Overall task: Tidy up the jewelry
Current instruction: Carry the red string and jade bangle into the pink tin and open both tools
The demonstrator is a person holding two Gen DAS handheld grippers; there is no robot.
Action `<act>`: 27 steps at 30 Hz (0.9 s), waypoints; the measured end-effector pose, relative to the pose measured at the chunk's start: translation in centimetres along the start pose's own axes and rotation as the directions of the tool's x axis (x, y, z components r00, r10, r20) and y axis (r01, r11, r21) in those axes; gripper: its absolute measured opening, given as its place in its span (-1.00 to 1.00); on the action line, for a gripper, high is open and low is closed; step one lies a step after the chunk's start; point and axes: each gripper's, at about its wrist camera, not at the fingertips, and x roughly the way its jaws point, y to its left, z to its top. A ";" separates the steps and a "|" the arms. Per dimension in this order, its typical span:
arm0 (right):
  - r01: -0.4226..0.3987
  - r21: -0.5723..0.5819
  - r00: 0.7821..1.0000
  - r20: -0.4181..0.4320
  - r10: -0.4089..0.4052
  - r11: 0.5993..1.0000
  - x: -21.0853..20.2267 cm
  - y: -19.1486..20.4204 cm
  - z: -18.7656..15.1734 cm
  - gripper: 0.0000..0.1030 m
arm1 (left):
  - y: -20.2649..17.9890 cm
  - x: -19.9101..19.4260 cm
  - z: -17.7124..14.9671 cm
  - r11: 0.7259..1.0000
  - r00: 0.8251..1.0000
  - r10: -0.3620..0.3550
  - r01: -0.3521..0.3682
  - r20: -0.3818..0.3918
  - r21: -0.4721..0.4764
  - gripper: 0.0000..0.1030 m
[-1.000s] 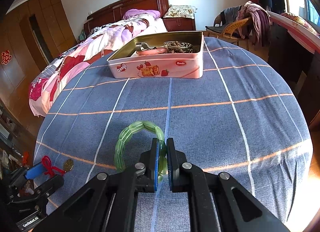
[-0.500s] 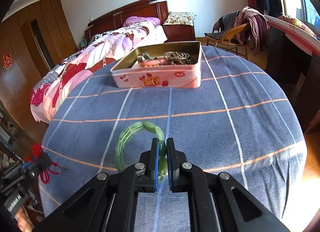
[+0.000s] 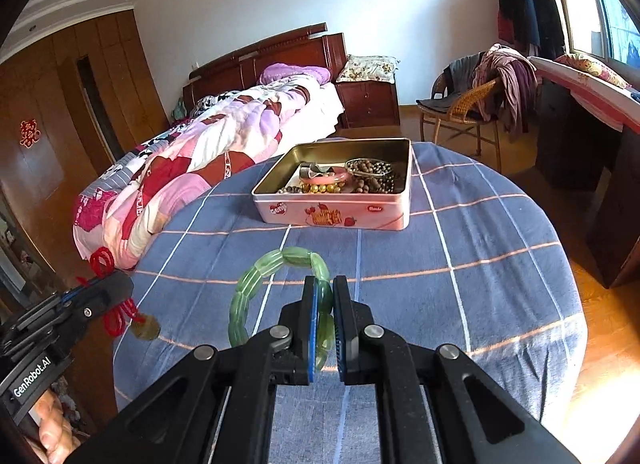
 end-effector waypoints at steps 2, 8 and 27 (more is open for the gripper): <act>0.006 0.000 1.000 0.001 -0.006 1.000 0.0 -0.2 0.0 -0.88 | 0.0 0.1 -0.1 1.000 1.000 0.000 0.000 -0.003 0.003 -0.88; 0.027 -0.006 1.000 -0.009 -0.027 1.000 0.4 -0.4 0.3 -0.88 | 0.5 0.9 -0.4 1.000 1.000 0.006 -0.006 -0.025 -0.008 -0.88; 0.045 0.002 0.998 0.055 -0.045 0.999 -0.5 -1.0 4.2 -0.88 | -0.6 2.5 4.1 0.999 0.999 0.037 -0.037 0.013 0.023 -0.88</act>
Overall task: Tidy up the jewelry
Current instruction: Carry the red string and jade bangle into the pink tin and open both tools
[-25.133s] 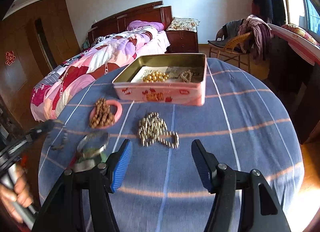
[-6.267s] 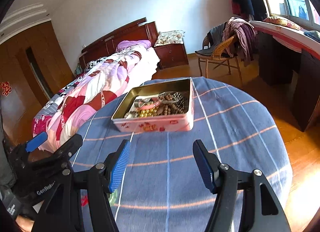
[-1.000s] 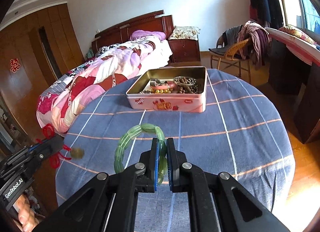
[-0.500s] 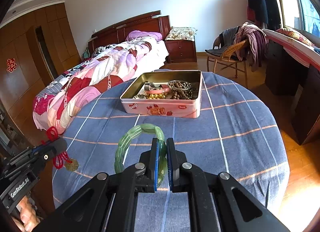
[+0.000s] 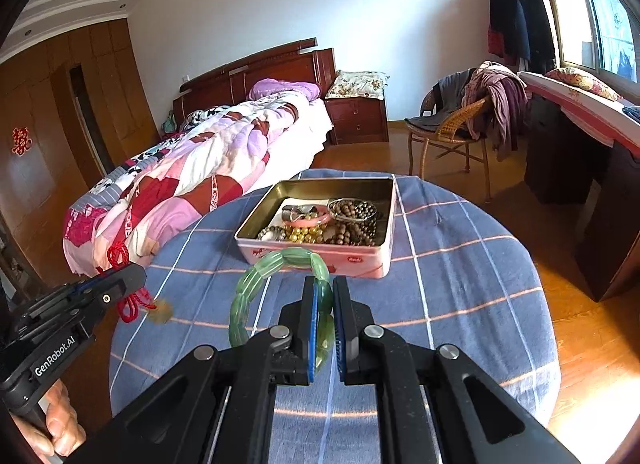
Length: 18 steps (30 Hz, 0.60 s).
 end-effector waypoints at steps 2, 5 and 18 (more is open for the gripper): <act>0.009 -0.007 1.000 0.007 -0.009 1.000 -0.2 -0.1 0.3 -0.88 | -0.3 0.1 0.3 1.000 1.000 -0.006 0.006 0.005 0.003 -0.88; 0.020 -0.016 1.000 0.011 -0.019 1.000 -0.3 -0.2 0.4 -0.88 | -0.6 0.7 0.7 1.000 1.000 -0.015 0.015 0.000 0.000 -0.88; 0.057 -0.013 0.998 0.029 -0.057 0.998 0.9 -1.7 2.9 -0.87 | -2.2 3.6 2.5 0.998 0.998 -0.065 0.065 -0.008 -0.009 -0.88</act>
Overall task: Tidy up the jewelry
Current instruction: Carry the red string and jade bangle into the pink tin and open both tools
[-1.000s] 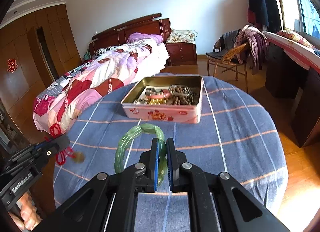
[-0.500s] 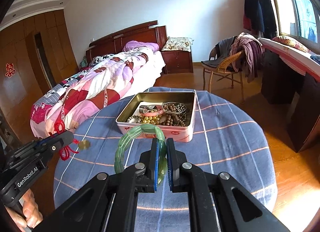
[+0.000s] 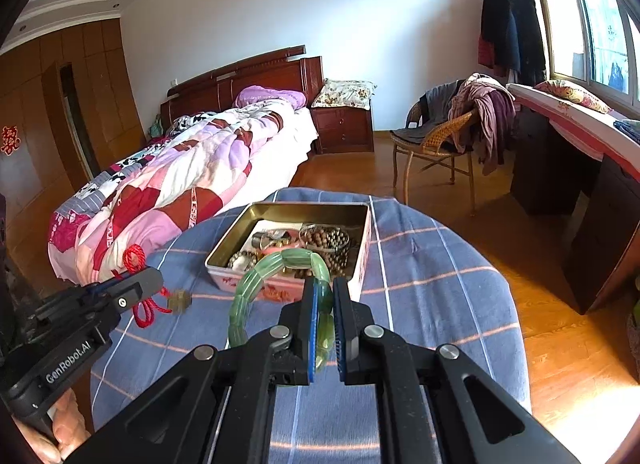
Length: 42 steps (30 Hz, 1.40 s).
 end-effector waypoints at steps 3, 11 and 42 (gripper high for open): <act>-0.001 0.002 1.000 0.014 0.001 1.000 0.4 -0.1 1.0 -0.87 | 0.0 0.7 0.7 1.000 1.000 -0.001 0.001 0.003 -0.005 -0.88; -0.010 0.006 0.999 0.038 0.010 1.000 2.6 -0.2 3.4 -0.87 | 0.1 2.6 3.0 1.000 1.000 0.001 0.000 0.025 -0.002 -0.88; 0.055 0.066 0.996 -0.071 -0.050 0.996 17.0 -2.3 6.6 -0.87 | 1.4 13.9 6.0 0.997 0.993 0.080 -0.082 -0.084 -0.016 -0.88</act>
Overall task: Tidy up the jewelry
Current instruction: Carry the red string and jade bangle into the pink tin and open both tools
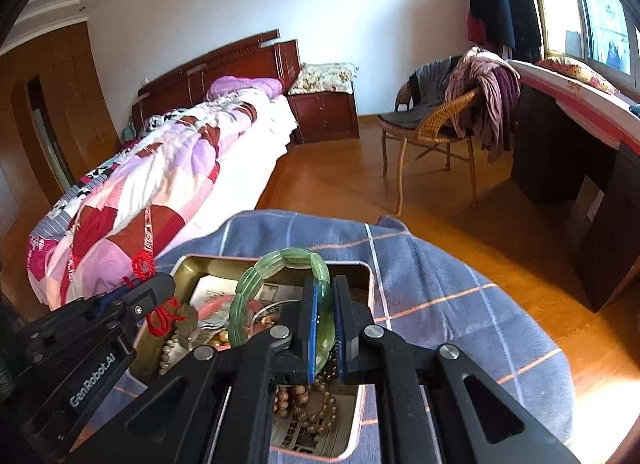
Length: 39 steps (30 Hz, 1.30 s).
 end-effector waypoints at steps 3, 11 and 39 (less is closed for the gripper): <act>0.009 -0.002 1.000 -0.029 -0.009 1.000 1.5 -0.1 -0.3 -0.87 | -0.2 1.0 -0.3 1.000 1.000 0.012 -0.012 -0.022 0.018 -0.88; 0.028 -0.003 0.994 -0.105 -0.028 1.000 4.7 -0.2 -1.3 -0.87 | 0.1 3.3 -1.1 0.998 0.994 0.062 -0.060 -0.085 0.026 -0.89; 0.002 -0.052 0.995 -0.104 -0.008 0.999 2.2 0.9 -2.0 -0.12 | -0.2 2.3 -2.8 0.969 0.968 0.239 -0.232 -0.081 0.090 0.36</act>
